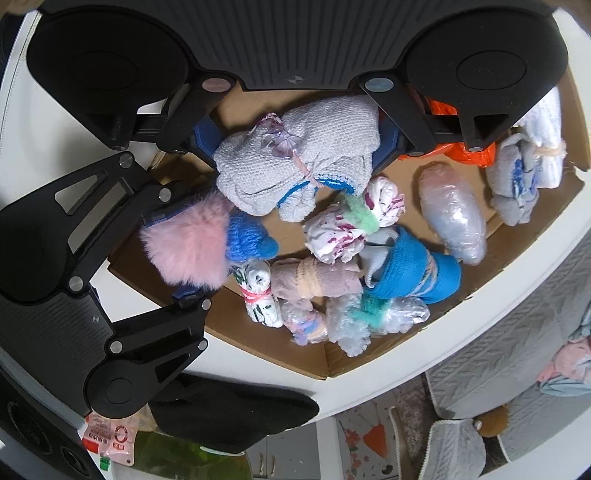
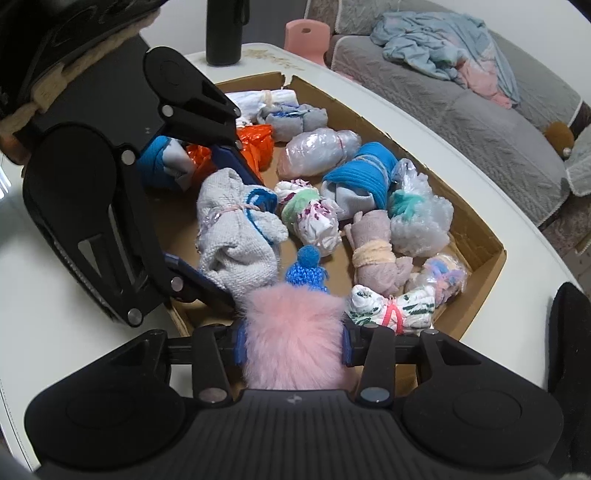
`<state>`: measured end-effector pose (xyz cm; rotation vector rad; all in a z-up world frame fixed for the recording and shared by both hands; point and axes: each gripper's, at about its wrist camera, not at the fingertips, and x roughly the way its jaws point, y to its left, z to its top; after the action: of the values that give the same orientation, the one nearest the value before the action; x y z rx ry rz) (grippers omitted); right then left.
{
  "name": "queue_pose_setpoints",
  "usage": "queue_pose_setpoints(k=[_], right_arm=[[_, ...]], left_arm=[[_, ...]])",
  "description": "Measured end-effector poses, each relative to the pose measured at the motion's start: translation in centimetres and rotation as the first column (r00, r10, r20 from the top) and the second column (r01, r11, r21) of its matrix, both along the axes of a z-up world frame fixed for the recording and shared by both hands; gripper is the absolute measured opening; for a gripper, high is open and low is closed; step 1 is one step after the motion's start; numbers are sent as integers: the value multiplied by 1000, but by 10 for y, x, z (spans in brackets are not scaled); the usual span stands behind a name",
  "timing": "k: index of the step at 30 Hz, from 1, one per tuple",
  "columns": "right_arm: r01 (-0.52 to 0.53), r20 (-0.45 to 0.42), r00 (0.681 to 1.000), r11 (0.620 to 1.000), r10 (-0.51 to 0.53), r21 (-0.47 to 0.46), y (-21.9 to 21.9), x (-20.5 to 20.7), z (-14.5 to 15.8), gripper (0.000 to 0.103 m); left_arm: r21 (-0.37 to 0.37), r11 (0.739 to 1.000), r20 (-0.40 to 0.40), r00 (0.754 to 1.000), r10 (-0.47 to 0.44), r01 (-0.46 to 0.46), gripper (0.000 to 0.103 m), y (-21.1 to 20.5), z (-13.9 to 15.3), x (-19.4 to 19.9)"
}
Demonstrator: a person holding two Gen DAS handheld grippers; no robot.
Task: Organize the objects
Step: 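Lower both held bundles into the box and open both tools, then withdraw both tools up from the filled box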
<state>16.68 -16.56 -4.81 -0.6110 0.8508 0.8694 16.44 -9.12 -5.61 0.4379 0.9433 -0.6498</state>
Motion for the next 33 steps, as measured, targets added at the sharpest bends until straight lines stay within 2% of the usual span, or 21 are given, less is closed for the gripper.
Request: queue_pose_setpoints(k=[6,8,14,21,24,26,29,33], right_arm=[[10,-28,1000,999,-11,-42,2,5,1,43],[15,-41,999,998,-17,-59,2,7,2,48],[8,-84,996,994,-18,-112,7,11,1,52],[24,-95,995,989,-38,-148,9,14,2,62],[41,-101,993,988,-57,-150,10,15,3,69],[64,-97,992,987,-79,-146,8,15,5,77],[95,-98,989,989,-106,-113,4,10,11,84],[131,-81,987,986,-139,-98,5,2,17,86]], left_arm=[[26,999,-32,999,35,-34,89,-6,2,1],[25,998,-49,998,50,-49,93,-5,4,3],[15,999,-84,995,47,-46,101,-4,6,6],[23,998,-90,995,53,-51,102,-6,12,5],[-5,997,-107,992,70,-71,102,-3,15,5],[-28,995,-112,989,94,-98,102,3,19,2],[-94,983,-133,980,146,-159,102,12,27,-5],[-149,961,-134,968,214,-233,102,20,36,-15]])
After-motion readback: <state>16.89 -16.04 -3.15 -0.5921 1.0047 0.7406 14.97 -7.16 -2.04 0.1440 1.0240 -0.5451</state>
